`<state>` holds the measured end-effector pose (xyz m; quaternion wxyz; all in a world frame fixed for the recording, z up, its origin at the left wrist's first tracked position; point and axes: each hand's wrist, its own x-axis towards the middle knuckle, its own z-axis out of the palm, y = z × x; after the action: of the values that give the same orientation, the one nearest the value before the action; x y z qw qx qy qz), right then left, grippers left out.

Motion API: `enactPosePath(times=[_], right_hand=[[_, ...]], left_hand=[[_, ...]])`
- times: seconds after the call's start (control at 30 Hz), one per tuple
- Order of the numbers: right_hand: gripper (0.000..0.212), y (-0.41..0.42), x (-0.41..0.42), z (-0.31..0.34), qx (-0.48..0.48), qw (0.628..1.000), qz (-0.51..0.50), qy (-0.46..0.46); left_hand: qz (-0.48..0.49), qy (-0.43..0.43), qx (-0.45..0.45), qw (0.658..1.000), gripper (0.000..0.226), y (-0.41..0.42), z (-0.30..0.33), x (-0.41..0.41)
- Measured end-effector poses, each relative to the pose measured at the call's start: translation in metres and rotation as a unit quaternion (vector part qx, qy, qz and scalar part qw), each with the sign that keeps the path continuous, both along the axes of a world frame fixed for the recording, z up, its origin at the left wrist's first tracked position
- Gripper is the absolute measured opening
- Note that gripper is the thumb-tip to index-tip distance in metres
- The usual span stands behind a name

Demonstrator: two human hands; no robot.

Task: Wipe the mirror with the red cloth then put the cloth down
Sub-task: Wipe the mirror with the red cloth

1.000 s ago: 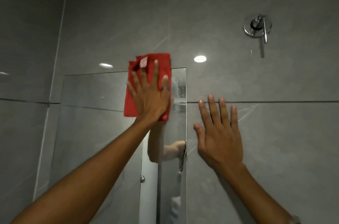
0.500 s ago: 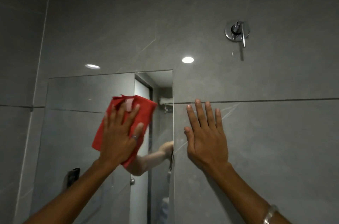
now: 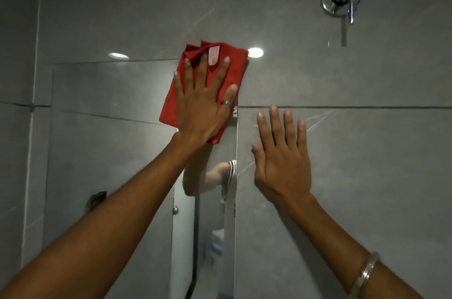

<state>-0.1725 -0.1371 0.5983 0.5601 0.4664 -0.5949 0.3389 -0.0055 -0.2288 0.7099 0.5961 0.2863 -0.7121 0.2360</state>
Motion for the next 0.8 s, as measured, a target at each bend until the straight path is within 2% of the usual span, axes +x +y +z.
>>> enactPosePath(times=[0.17, 0.5, 0.67, 0.8], right_hand=[[0.065, -0.002, 0.0, -0.024, -0.02, 1.0, 0.005, 0.0], [0.065, 0.007, 0.0, -0.14, 0.024, 0.999, -0.01, -0.023], [0.064, 0.007, 0.0, -0.177, 0.017, 0.999, -0.017, -0.035], [0.064, 0.008, 0.002, -0.187, 0.016, 0.999, -0.008, -0.042]], left_hand=[[0.007, -0.006, 0.014, 1.0, 0.072, 0.014, -0.076, -0.019], [0.021, 0.018, 0.051, 0.998, 0.068, 0.023, -0.321, -0.035], [0.025, -0.029, 0.134, 0.99, 0.064, 0.038, -0.449, -0.022], [0.022, -0.072, 0.203, 0.976, 0.054, 0.044, -0.496, -0.012]])
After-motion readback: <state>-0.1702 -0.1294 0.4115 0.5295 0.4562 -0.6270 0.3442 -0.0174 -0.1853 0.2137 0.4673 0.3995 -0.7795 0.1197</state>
